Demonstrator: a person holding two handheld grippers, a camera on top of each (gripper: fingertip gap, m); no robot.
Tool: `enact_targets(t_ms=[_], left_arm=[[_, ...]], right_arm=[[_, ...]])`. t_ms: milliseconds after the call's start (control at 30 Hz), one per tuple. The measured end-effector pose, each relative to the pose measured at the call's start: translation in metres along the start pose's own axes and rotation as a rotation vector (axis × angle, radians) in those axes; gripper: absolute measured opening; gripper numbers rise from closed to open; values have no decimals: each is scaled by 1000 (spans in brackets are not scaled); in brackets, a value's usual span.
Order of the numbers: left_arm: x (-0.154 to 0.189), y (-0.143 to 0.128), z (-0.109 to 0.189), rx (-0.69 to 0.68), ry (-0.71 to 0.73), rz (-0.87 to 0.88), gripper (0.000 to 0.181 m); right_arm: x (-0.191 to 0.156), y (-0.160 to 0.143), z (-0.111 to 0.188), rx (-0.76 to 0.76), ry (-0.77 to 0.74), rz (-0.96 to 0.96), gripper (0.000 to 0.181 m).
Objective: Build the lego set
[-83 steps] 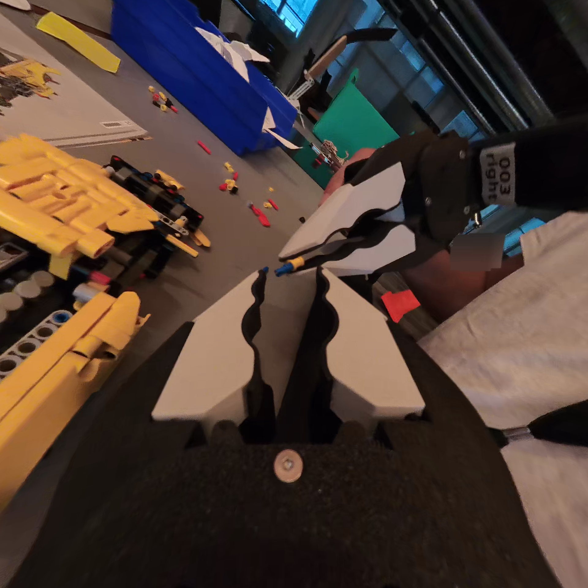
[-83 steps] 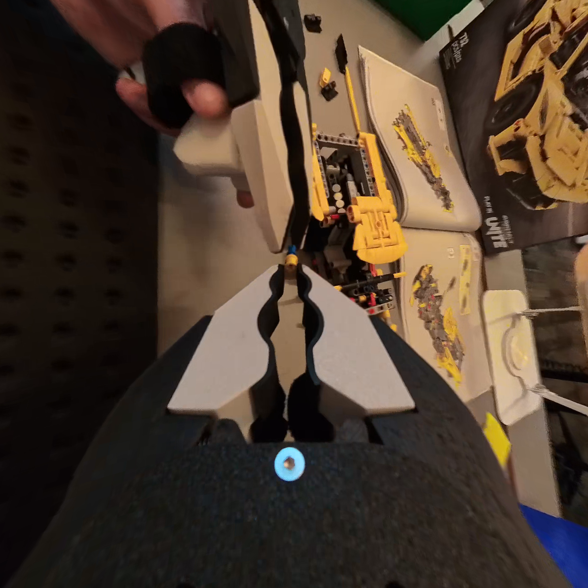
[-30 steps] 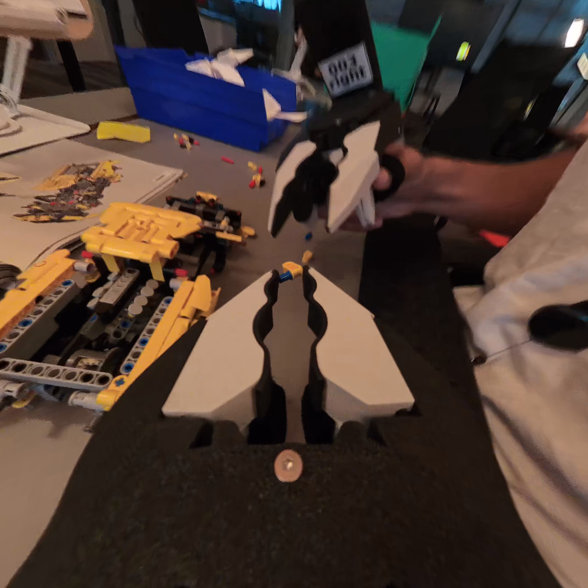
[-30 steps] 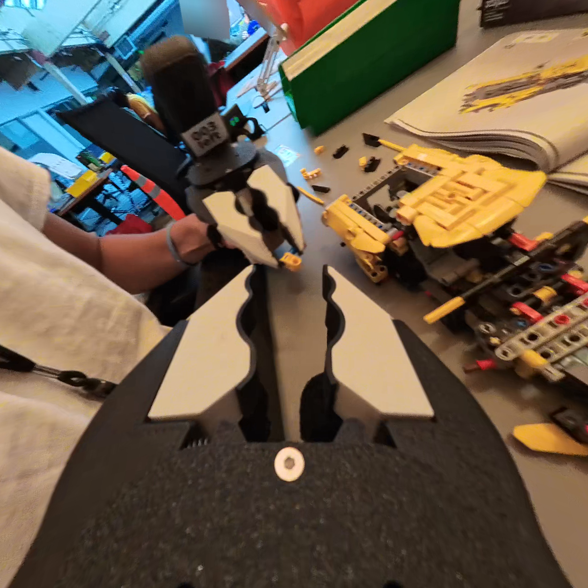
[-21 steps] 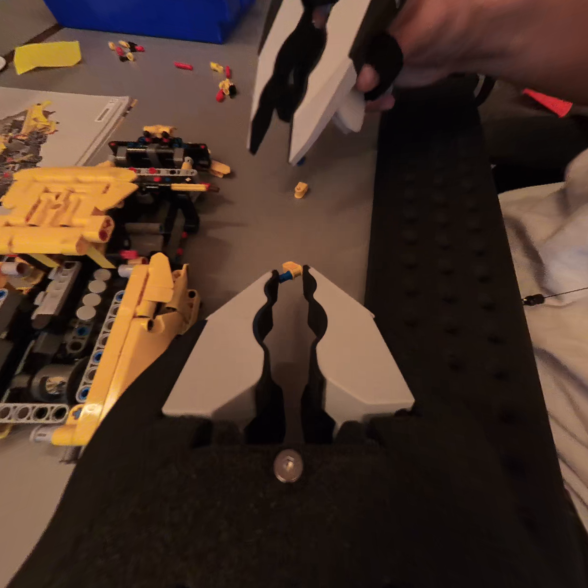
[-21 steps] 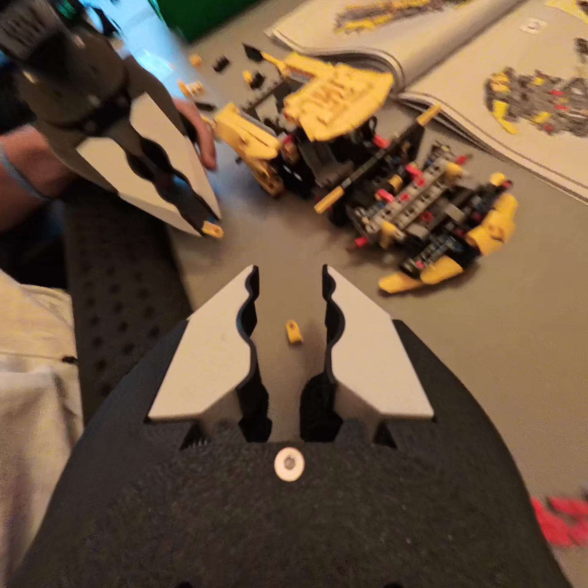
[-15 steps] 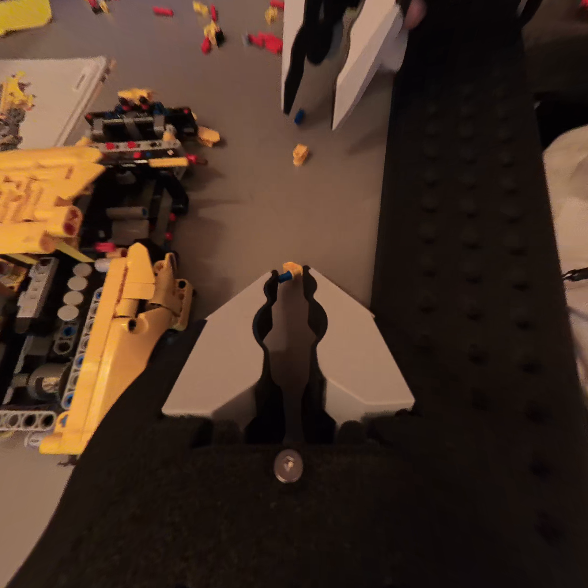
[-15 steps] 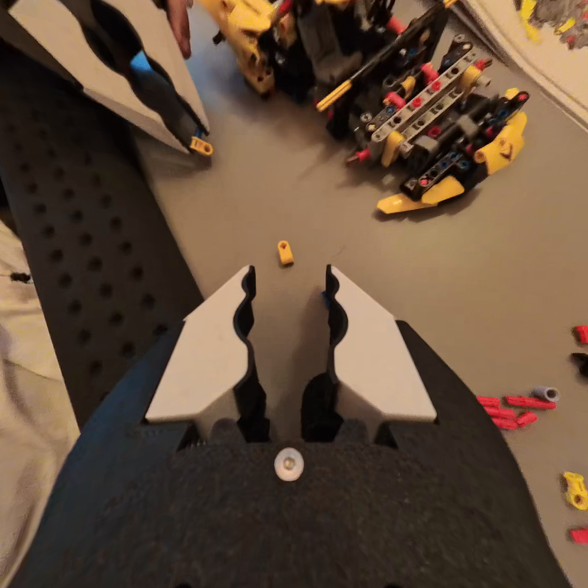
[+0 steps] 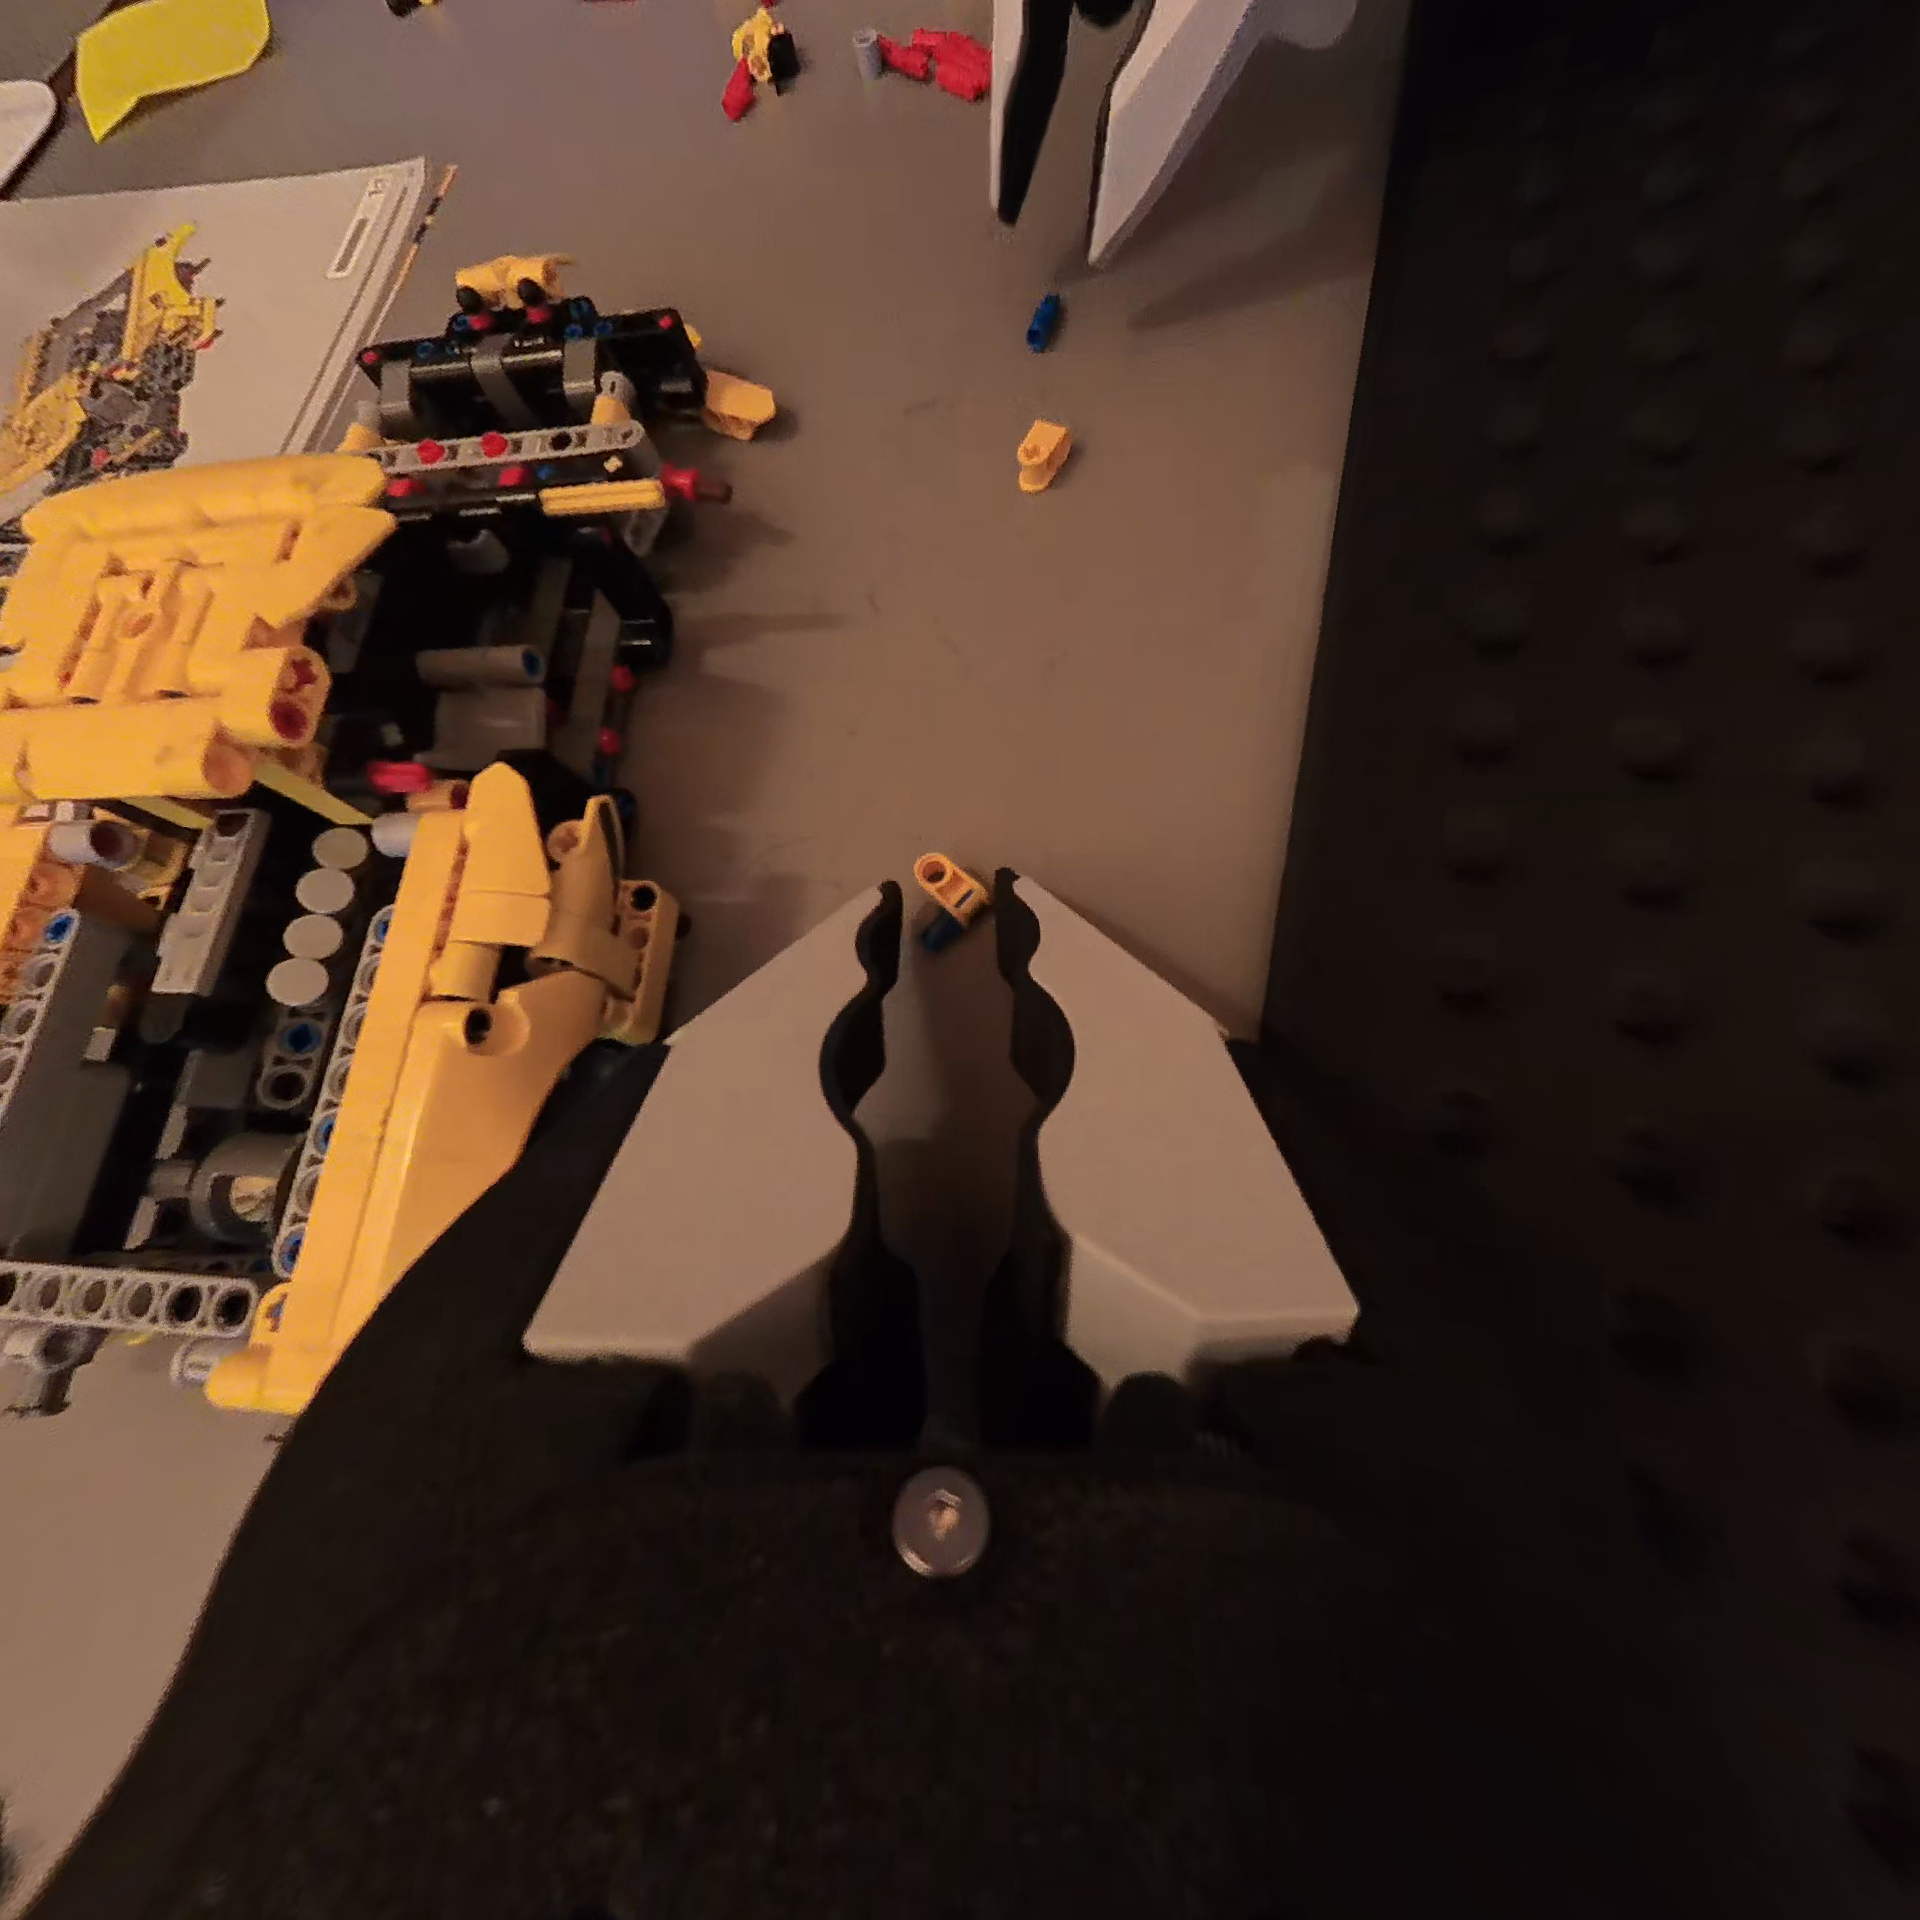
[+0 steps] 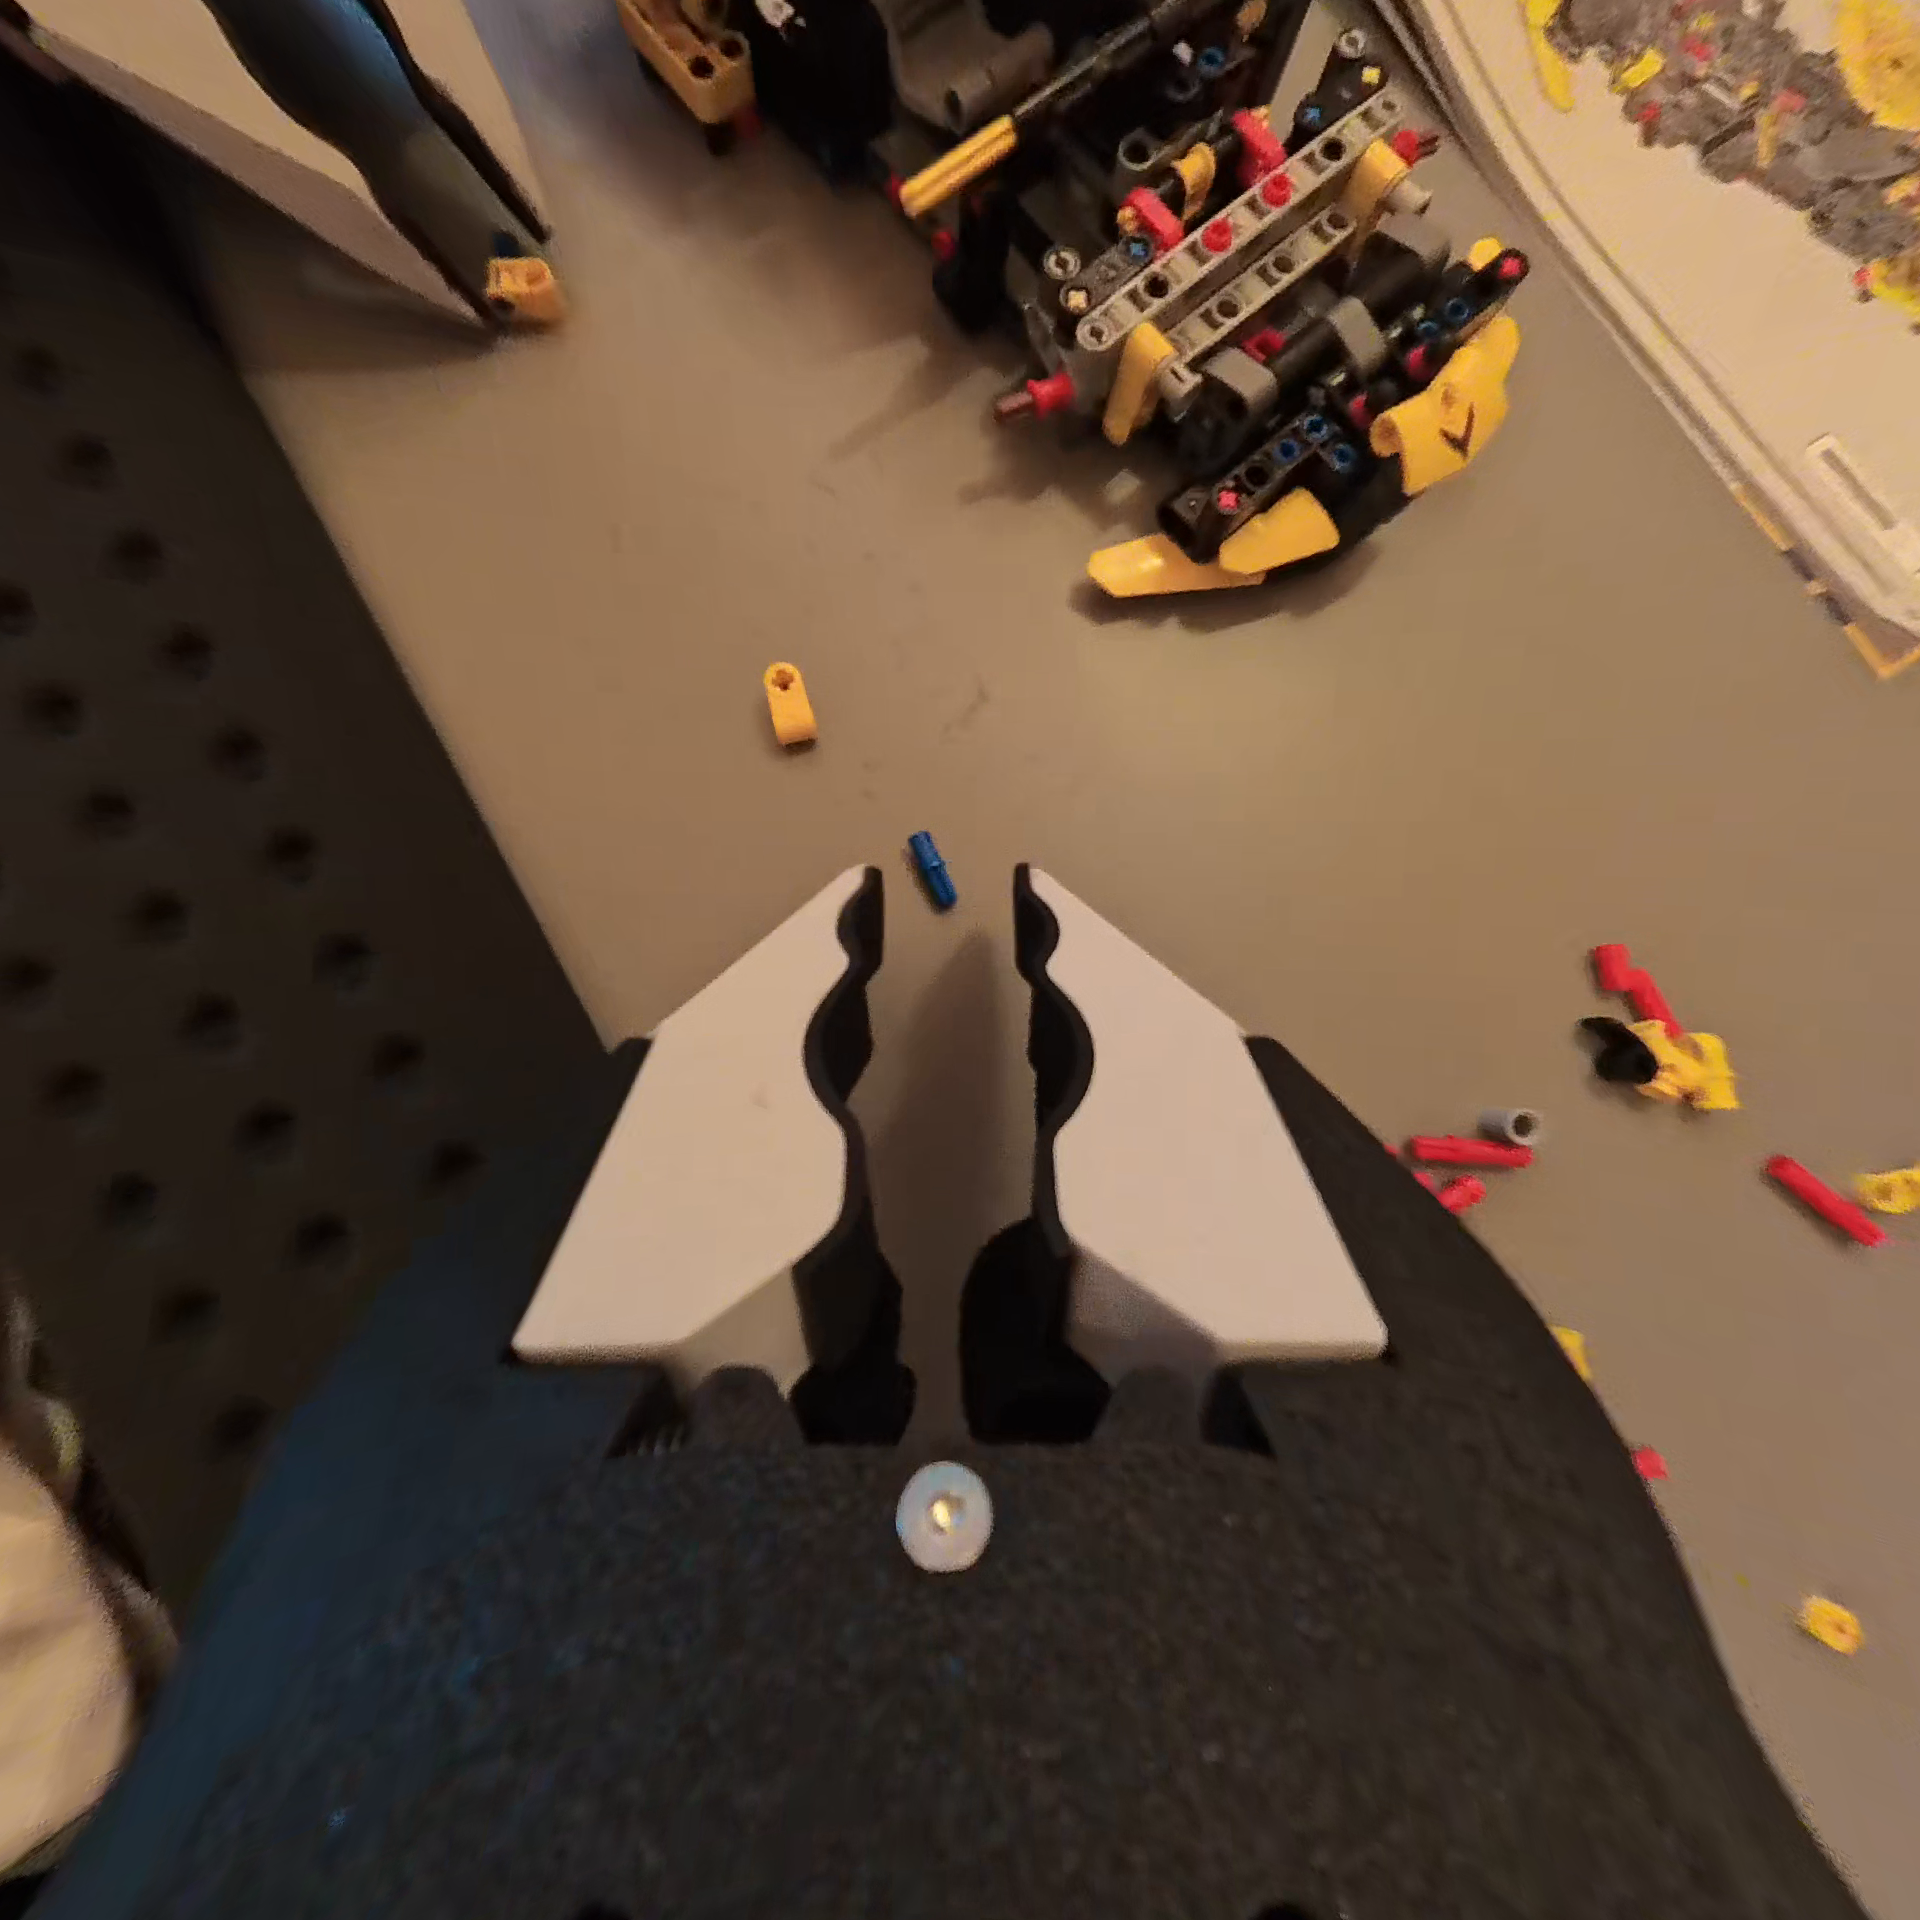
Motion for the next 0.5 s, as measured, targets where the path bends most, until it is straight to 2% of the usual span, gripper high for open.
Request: enact_targets(t_ms=[100,167,300,367,433,500], left_arm=[[0,2,2,24,0,4,18],[-1,3,3,41,4,14,18],[-3,7,7,90,26,18,18],[-4,14,10,149,55,-1,18],[-6,24,14,224,107,-39,18],[-3,35,19,329,157,-137,17]], right_arm=[[-1,-1,-8,-23,56,-14,24],[-1,-1,-12,-39,29,27,23],[2,-1,-17,-45,6,53,5],[2,2,-19,-38,21,37,4],[-7,17,-20,32,133,-36,4],[-26,39,-18,125,307,-82,4]])
Point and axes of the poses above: each gripper's, where its closed fingertips meet, z back along the fingers, y out of its top, x = y × z across the jaws, the point moved 6 cm from there along z, back along the fingers, and after that the axes turned 9 degrees about -z, right-handed, at the moved point
